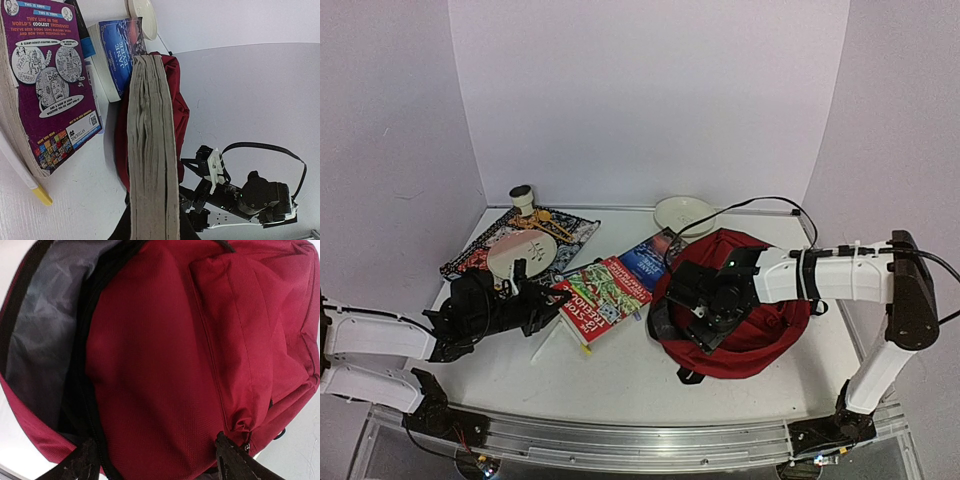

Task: Pack the student bag
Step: Open the largest pocket of the student bag.

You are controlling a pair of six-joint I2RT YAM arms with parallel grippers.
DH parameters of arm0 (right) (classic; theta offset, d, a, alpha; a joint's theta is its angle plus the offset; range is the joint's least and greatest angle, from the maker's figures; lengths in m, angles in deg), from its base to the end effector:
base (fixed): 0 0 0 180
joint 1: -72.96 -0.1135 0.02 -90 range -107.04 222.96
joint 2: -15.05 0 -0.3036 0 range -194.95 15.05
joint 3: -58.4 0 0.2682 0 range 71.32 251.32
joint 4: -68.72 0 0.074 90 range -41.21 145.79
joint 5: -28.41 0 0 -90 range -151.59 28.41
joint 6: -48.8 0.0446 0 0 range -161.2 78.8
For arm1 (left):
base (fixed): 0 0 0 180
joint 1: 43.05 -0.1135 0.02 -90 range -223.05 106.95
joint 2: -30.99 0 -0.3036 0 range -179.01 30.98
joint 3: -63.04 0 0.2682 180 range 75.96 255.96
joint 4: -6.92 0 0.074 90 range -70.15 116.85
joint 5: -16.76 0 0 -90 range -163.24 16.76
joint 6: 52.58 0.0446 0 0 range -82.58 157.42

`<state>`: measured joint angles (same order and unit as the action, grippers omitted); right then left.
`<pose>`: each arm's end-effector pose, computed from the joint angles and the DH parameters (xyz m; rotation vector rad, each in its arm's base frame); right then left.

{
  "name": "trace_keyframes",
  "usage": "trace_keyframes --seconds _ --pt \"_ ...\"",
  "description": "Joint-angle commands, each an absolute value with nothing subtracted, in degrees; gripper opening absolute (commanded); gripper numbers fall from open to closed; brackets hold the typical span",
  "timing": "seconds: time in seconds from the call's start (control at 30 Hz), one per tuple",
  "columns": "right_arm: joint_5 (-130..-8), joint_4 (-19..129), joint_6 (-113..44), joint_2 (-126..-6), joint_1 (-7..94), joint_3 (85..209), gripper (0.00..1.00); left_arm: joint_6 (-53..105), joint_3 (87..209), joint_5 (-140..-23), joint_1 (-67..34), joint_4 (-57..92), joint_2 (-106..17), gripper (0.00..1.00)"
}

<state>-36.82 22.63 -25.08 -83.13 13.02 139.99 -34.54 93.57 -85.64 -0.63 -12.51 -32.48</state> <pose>0.2029 0.3133 0.2357 -0.8113 2.3756 -0.0583 0.1587 -0.1580 0.2118 -0.3637 2.0889 -1.5238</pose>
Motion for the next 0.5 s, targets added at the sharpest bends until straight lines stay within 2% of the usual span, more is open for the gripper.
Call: trace_keyframes --seconds 0.0,0.27,0.37,0.47 --pt "-35.72 17.04 -24.79 -82.16 12.56 138.95 0.79 -33.74 97.71 -87.58 -0.95 -16.66 -33.06 0.0" --pt "-30.81 17.26 -24.88 -82.19 12.42 139.8 0.81 -33.75 97.74 -88.42 -0.95 -16.65 -32.71 0.0" --pt "-27.57 17.48 -24.63 -83.48 12.48 140.66 0.76 -33.66 98.18 -89.42 -0.95 -16.67 -33.04 0.0" --pt "-25.16 17.62 -24.44 -84.63 12.41 141.82 0.67 -33.54 98.79 -90.57 -0.95 -16.67 -33.24 0.0"
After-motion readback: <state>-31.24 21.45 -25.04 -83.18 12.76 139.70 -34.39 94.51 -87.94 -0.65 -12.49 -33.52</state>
